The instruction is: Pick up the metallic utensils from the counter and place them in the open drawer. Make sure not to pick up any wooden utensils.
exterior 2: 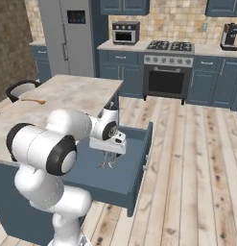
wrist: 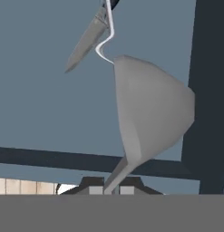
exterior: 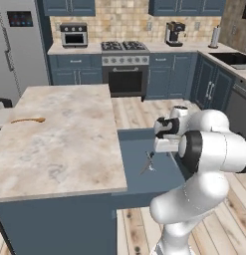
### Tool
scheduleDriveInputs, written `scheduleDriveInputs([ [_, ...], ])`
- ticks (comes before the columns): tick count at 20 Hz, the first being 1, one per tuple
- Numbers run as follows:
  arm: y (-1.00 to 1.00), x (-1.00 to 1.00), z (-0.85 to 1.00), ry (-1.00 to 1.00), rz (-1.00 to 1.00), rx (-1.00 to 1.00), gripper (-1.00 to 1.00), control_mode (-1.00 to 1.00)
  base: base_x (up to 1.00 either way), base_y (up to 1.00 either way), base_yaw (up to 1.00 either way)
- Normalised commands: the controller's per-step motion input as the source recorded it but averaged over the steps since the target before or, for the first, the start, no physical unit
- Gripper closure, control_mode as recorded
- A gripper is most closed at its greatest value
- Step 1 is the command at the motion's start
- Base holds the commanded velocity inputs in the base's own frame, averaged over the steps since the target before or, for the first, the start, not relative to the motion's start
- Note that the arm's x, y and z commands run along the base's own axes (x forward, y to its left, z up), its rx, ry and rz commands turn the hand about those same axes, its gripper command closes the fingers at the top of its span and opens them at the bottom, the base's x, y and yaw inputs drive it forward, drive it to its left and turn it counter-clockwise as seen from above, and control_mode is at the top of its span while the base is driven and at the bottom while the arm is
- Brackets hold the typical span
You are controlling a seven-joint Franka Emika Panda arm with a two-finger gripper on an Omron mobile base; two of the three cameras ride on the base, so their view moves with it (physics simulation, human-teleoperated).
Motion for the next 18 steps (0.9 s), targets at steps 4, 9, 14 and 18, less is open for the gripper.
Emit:
scheduleDriveInputs([
  [4, 0.00, 0.23, -0.60, 0.08, 0.00, 0.00, 1.00, -1.00, 0.00, 0.00, 0.00],
  [9, 0.00, 0.19, -0.58, 0.06, 0.00, 0.00, 1.00, -1.00, 0.00, 0.00, 0.00],
  [14, -0.01, 0.16, -0.41, 0.00, 0.00, 0.00, 1.00, -1.00, 0.00, 0.00, 0.00],
  [18, 0.00, 0.19, -0.39, 0.01, 0.00, 0.00, 1.00, -1.00, 0.00, 0.00, 0.00],
])
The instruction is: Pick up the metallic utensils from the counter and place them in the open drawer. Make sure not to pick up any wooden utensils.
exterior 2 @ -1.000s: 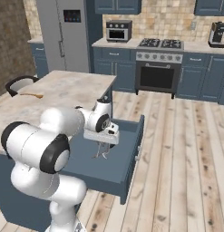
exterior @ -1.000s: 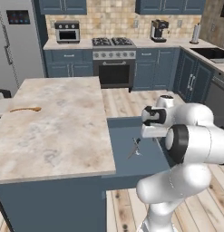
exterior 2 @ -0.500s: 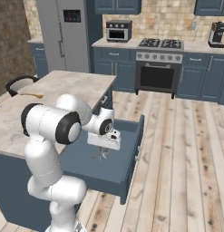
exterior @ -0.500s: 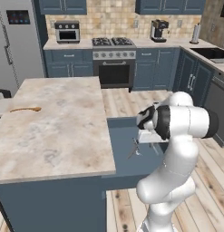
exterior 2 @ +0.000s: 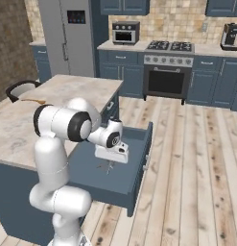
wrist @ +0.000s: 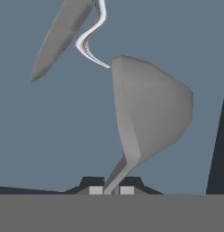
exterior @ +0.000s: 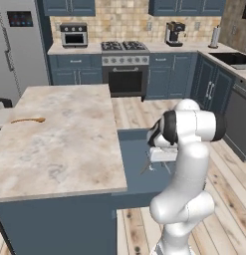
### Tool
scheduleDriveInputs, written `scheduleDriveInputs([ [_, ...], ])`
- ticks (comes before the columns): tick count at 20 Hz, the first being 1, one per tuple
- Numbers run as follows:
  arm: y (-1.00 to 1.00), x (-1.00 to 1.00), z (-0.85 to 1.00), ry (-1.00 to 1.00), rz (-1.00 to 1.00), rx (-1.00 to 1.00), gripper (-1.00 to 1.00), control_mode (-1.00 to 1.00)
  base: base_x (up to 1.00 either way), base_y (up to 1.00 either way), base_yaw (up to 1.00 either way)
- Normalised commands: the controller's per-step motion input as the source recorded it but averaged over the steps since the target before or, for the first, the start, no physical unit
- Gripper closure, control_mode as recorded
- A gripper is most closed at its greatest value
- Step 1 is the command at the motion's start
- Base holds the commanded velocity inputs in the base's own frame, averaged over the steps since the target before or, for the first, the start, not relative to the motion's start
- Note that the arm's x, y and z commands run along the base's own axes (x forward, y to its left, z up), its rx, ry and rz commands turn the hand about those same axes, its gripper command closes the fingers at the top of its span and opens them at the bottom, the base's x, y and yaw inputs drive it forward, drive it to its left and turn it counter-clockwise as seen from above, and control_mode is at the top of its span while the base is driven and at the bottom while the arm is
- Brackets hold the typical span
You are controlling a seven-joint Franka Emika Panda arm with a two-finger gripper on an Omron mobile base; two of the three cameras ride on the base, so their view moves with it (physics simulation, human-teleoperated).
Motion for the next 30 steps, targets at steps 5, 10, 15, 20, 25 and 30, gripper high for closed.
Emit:
scheduleDriveInputs([
  [5, 0.00, 0.28, -0.47, 0.05, 0.00, 0.00, 1.00, -1.00, 0.00, 0.00, 0.00],
  [10, 0.00, 0.35, -0.46, 0.04, 0.00, 0.00, 1.00, -1.00, 0.00, 0.00, 0.00],
  [15, 0.00, 0.41, -0.47, 0.07, 0.00, 0.00, 1.00, -1.00, 0.00, 0.00, 0.00],
  [20, -0.03, 0.31, -0.47, 0.04, 0.00, 0.00, 1.00, -1.00, 0.00, 0.00, 0.00],
  [25, -0.01, 0.24, -0.45, 0.04, 0.00, 0.00, 1.00, -1.00, 0.00, 0.00, 0.00],
  [30, 0.00, 0.25, -0.44, 0.06, 0.00, 0.00, -1.00, -1.00, 0.00, 0.00, 0.00],
])
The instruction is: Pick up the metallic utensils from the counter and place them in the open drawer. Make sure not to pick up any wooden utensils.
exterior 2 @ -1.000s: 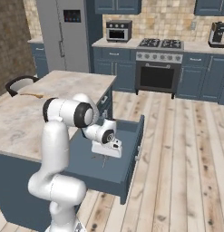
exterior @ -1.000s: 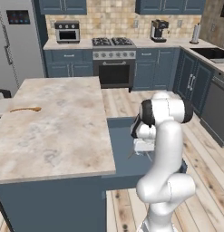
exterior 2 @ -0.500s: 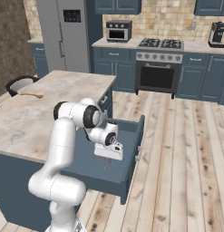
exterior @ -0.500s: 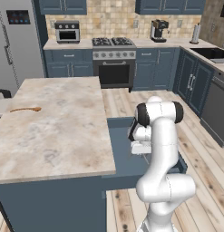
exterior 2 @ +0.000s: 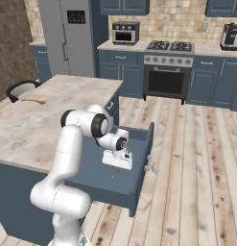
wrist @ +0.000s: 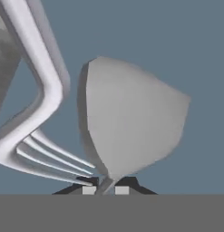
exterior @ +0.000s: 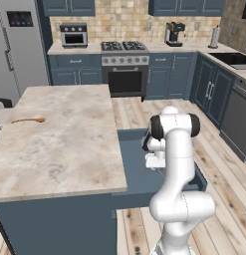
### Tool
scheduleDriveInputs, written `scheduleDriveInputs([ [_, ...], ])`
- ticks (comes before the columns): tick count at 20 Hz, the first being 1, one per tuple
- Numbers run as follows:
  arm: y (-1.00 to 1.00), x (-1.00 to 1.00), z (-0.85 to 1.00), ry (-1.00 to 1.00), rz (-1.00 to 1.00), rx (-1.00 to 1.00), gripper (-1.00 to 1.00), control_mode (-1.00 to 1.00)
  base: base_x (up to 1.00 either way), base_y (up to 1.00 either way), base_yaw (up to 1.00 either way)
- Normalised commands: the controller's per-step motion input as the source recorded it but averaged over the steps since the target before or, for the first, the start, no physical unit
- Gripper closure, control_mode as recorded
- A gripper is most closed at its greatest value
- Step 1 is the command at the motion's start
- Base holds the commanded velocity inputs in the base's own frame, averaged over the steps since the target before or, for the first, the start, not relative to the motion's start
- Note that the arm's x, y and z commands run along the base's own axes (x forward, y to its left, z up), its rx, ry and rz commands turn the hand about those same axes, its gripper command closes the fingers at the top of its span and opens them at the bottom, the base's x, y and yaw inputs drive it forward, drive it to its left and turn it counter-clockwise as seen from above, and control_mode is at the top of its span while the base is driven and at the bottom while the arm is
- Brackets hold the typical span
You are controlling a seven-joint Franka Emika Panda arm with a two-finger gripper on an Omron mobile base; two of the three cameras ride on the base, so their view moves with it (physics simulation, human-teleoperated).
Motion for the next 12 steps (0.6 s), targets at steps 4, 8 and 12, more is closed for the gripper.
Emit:
scheduleDriveInputs([
  [4, 0.00, -0.07, 0.08, 0.00, 0.00, 0.00, -1.00, -1.00, 0.00, 0.00, 0.00],
  [8, 0.00, -0.45, 0.66, -0.20, 0.00, 0.00, -1.00, -1.00, 0.00, 0.00, 0.00],
  [12, 0.02, -0.47, 0.97, -0.20, 0.00, -0.02, -1.00, -1.00, 0.00, 0.00, 0.00],
])
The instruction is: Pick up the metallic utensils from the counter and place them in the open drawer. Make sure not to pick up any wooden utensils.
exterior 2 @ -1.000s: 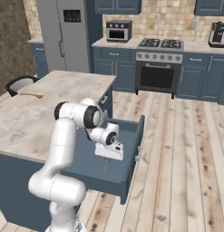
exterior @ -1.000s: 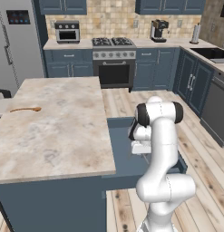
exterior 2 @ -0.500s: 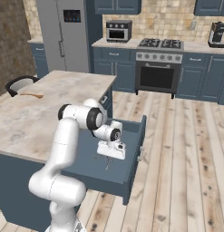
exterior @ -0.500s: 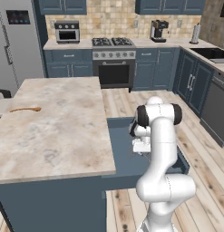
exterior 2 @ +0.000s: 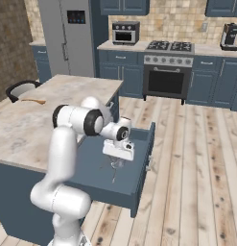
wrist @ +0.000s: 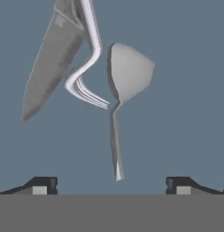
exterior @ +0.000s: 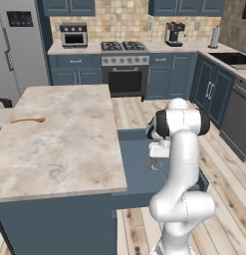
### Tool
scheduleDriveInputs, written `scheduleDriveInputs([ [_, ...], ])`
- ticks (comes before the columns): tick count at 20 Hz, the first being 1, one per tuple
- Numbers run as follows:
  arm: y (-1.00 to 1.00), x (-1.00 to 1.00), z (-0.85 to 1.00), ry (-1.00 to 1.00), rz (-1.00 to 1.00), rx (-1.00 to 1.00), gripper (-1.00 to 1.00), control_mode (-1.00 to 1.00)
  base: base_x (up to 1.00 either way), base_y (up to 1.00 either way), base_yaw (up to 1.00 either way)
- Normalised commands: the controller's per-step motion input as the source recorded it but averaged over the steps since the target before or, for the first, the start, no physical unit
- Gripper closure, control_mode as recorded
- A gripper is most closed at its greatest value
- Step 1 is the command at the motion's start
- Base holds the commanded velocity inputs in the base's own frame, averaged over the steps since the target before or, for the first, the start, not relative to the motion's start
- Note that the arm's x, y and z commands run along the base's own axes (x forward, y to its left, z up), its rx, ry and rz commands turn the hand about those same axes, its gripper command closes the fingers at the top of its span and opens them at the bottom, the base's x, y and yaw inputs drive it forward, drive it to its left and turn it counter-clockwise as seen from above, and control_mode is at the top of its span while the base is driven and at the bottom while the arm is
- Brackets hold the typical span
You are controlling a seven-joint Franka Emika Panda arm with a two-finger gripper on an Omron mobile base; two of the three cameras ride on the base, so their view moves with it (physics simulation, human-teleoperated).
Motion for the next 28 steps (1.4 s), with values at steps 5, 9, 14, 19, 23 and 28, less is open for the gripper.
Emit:
scheduleDriveInputs([
  [5, 0.00, -0.50, 1.00, -0.17, 0.00, -0.01, -1.00, -1.00, 0.00, 0.00, 0.00],
  [9, 0.00, -0.48, 1.00, -0.19, 0.00, 0.00, -1.00, -1.00, 0.00, 0.00, 0.00],
  [14, 0.00, -0.44, 1.00, -0.19, 0.00, -0.02, -1.00, -1.00, 0.00, 0.00, 0.00],
  [19, 0.05, -0.46, 1.00, -0.25, 0.00, -0.06, -1.00, -1.00, 0.00, 0.00, 0.00],
  [23, 0.19, -0.54, 0.96, -0.35, 0.00, -0.08, -1.00, -1.00, 0.00, 0.00, 0.00],
  [28, 0.26, -0.64, 0.88, -0.44, -0.02, -0.05, -1.00, -1.00, 0.00, 0.00, 0.00],
])
